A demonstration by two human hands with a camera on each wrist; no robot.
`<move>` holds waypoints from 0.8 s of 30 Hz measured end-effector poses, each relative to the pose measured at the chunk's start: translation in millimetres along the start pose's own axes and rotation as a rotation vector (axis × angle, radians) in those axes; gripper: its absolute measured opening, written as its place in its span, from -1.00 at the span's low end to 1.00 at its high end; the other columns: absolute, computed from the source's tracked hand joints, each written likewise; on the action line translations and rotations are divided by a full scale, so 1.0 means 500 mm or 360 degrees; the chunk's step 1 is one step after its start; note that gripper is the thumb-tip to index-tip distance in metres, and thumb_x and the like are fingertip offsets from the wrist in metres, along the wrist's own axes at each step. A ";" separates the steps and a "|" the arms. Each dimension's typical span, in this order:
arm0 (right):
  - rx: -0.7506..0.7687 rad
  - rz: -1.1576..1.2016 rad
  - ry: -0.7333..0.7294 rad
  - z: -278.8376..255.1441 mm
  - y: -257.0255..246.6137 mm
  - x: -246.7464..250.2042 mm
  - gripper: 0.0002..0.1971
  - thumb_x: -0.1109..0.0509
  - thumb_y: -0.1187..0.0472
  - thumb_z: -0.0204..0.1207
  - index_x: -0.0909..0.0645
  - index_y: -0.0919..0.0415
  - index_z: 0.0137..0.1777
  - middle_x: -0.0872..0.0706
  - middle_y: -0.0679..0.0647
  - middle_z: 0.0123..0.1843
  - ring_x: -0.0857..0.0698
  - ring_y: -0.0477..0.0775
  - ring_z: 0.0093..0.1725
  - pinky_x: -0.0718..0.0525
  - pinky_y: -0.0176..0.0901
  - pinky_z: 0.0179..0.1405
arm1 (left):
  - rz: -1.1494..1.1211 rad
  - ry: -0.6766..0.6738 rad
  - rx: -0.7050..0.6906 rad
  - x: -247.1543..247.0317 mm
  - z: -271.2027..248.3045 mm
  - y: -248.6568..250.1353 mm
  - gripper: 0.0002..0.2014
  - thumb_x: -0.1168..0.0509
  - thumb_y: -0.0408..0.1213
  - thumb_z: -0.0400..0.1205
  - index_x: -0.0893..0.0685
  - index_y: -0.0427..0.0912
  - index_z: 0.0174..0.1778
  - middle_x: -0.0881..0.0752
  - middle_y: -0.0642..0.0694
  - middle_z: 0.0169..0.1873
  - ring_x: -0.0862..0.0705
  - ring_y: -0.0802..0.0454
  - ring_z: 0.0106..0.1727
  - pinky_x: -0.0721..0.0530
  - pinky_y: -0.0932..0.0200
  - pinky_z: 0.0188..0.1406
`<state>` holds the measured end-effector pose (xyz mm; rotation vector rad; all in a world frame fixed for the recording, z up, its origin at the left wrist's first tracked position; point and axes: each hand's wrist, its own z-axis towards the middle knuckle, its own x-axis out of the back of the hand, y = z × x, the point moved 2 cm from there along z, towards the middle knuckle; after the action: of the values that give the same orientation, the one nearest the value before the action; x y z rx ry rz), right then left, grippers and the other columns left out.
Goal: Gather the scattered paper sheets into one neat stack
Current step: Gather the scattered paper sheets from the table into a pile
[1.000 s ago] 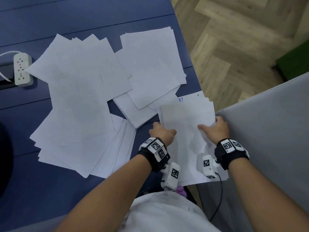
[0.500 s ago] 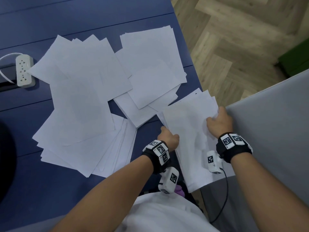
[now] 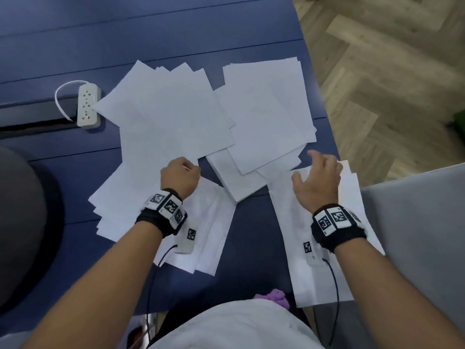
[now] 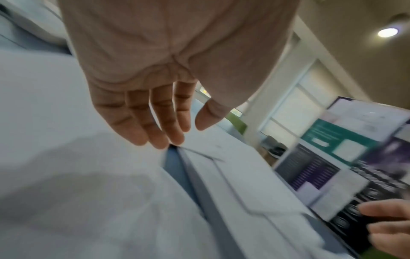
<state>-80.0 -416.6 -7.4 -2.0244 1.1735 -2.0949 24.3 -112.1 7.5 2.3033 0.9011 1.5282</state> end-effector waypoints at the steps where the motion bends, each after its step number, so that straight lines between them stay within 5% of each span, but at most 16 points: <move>1: 0.0063 0.0076 -0.0099 0.006 -0.041 -0.020 -0.48 -0.46 0.15 0.51 -0.49 0.20 0.47 -0.50 0.28 0.35 -0.45 0.35 0.36 -0.48 0.19 0.33 | 0.0024 0.0089 0.0039 0.032 0.021 -0.027 -0.81 -0.31 -0.16 0.61 -0.74 -0.19 -0.01 -0.76 -0.10 -0.10 -0.70 -0.16 0.06 -0.58 0.18 0.06; 3: 0.0175 0.0201 -0.0276 0.011 -0.132 -0.063 -0.56 -0.44 0.13 0.56 -0.54 0.21 0.40 -0.58 0.24 0.26 -0.52 0.25 0.30 -0.52 0.06 0.29 | 0.0080 0.0228 0.0143 0.085 0.056 -0.087 -0.71 -0.29 -0.13 0.63 -0.69 -0.18 0.20 -0.73 -0.22 0.16 -0.64 -0.26 0.25 -0.57 0.05 0.17; 6: 0.0260 0.0274 -0.0530 0.010 -0.245 -0.128 -0.61 -0.45 0.08 0.58 -0.58 0.24 0.34 -0.70 0.19 0.12 -0.66 0.16 0.10 -0.62 -0.03 0.18 | 0.0201 0.0219 0.0406 0.129 0.081 -0.155 -0.46 -0.29 -0.07 0.64 -0.41 -0.07 0.55 -0.41 -0.35 0.50 -0.36 -0.42 0.51 -0.48 -0.21 0.37; 10: 0.0107 0.0259 -0.0880 -0.014 -0.359 -0.227 -0.56 -0.46 0.01 0.54 -0.57 0.22 0.34 -0.75 0.16 0.13 -0.71 0.20 0.14 -0.64 -0.10 0.09 | 0.0223 -0.0004 0.0596 0.152 0.098 -0.196 -0.24 -0.31 0.05 0.63 -0.09 0.07 0.69 -0.27 -0.42 0.57 -0.29 -0.47 0.55 -0.43 -0.25 0.41; 16: -0.0168 0.0355 -0.0852 -0.031 -0.433 -0.292 -0.37 -0.56 0.05 0.49 -0.42 0.26 0.47 -0.65 0.15 0.16 -0.63 0.16 0.10 -0.50 -0.20 0.00 | -0.0070 0.0007 0.0475 0.137 0.132 -0.200 0.01 -0.40 0.00 0.60 0.19 0.00 0.77 -0.37 -0.38 0.56 -0.39 -0.42 0.55 -0.45 -0.23 0.47; 19: -0.0254 0.0316 -0.0862 -0.020 -0.441 -0.304 -0.32 -0.55 -0.01 0.51 -0.44 0.30 0.53 -0.64 0.16 0.33 -0.63 0.18 0.29 -0.44 -0.26 0.08 | -0.0226 -0.0059 0.0555 0.137 0.134 -0.212 -0.12 -0.42 -0.07 0.61 -0.02 -0.02 0.75 -0.22 -0.39 0.58 -0.59 -0.37 0.26 -0.59 -0.02 0.20; 21: -0.0264 0.0288 -0.0888 -0.011 -0.443 -0.304 -0.45 -0.51 0.00 0.55 -0.56 0.33 0.40 -0.65 0.12 0.28 -0.64 0.16 0.28 -0.45 -0.25 0.06 | -0.0261 -0.0040 0.0526 0.140 0.136 -0.225 -0.33 -0.43 -0.15 0.60 -0.31 -0.09 0.60 -0.37 -0.33 0.48 -0.60 -0.24 0.03 -0.55 0.11 0.02; 24: -0.0194 0.0338 -0.0806 -0.004 -0.439 -0.299 -0.72 -0.43 0.13 0.59 -0.64 0.33 0.16 -0.69 0.10 0.12 -0.69 0.17 0.14 -0.49 -0.25 -0.05 | -0.0408 0.0036 0.0411 0.143 0.128 -0.246 -0.60 -0.39 -0.31 0.60 -0.50 -0.13 0.36 -0.68 -0.09 0.13 -0.67 -0.11 0.11 -0.52 0.19 0.03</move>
<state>49.3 -185.3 -26.0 -2.1762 1.3593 -1.3321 56.1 36.4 -28.3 2.2282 1.4121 1.4013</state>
